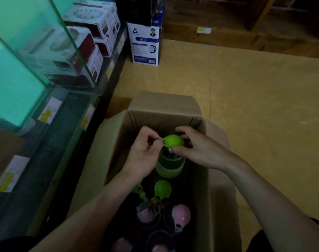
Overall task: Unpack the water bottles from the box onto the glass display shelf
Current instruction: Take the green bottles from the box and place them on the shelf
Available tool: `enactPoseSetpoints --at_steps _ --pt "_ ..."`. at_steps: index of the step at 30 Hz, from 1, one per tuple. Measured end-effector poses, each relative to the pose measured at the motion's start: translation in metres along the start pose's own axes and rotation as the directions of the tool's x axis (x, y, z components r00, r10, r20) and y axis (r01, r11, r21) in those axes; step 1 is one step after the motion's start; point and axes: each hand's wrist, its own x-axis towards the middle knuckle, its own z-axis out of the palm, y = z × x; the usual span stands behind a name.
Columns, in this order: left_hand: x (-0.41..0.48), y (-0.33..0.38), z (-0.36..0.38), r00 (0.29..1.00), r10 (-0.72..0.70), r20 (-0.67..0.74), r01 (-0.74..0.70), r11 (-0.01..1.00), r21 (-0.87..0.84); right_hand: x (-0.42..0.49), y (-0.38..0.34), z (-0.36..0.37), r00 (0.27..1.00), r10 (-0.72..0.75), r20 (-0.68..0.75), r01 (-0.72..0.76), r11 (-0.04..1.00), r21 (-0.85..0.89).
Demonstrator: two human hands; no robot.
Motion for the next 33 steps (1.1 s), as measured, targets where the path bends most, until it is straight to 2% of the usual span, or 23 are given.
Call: enactPoseSetpoints --at_steps 8,13,20,23,28,33 --pt "0.005 0.017 -0.019 0.998 -0.006 -0.062 0.0 0.996 -0.092 -0.006 -0.012 -0.001 0.999 -0.043 0.026 0.039 0.987 0.154" --pt "0.001 0.022 -0.03 0.995 -0.084 -0.054 0.069 0.97 -0.233 -0.007 -0.021 0.002 0.998 -0.044 0.053 0.03 0.971 0.236" --pt "-0.004 0.024 -0.044 0.997 -0.08 0.011 0.079 0.939 -0.335 -0.009 -0.022 0.002 0.996 -0.085 0.004 0.073 0.873 0.482" --pt "-0.009 0.025 -0.043 1.0 0.005 0.022 0.002 0.952 -0.308 -0.013 -0.024 0.001 0.995 -0.103 -0.008 0.088 0.799 0.595" --pt "-0.016 0.024 -0.038 0.986 0.168 0.006 -0.168 0.986 -0.011 -0.015 -0.03 0.003 0.993 -0.117 -0.035 0.106 0.677 0.729" --pt "-0.023 0.026 -0.037 0.989 0.138 0.047 -0.136 0.99 -0.049 -0.015 -0.034 0.004 0.992 -0.123 -0.004 0.067 0.518 0.853"
